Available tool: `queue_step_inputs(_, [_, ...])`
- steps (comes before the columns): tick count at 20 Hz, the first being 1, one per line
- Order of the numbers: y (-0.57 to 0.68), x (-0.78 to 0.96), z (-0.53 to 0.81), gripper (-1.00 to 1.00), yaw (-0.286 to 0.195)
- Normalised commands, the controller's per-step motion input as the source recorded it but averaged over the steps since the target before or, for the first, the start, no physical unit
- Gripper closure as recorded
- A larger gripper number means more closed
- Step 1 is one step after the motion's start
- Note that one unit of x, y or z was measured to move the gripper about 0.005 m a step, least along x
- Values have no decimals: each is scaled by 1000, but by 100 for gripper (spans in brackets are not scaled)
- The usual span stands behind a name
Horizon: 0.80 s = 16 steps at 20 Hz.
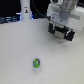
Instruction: Open the kcup holder, insert the kcup into the holder, and close the kcup holder
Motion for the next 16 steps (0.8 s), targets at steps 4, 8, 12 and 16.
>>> queue_step_inputs(4, [-325,918,192,100,-104])
queue_step_inputs(8, [-370,899,176,100,-104])
queue_step_inputs(12, [-376,896,169,100,-102])
queue_step_inputs(16, [-378,796,131,100,-99])
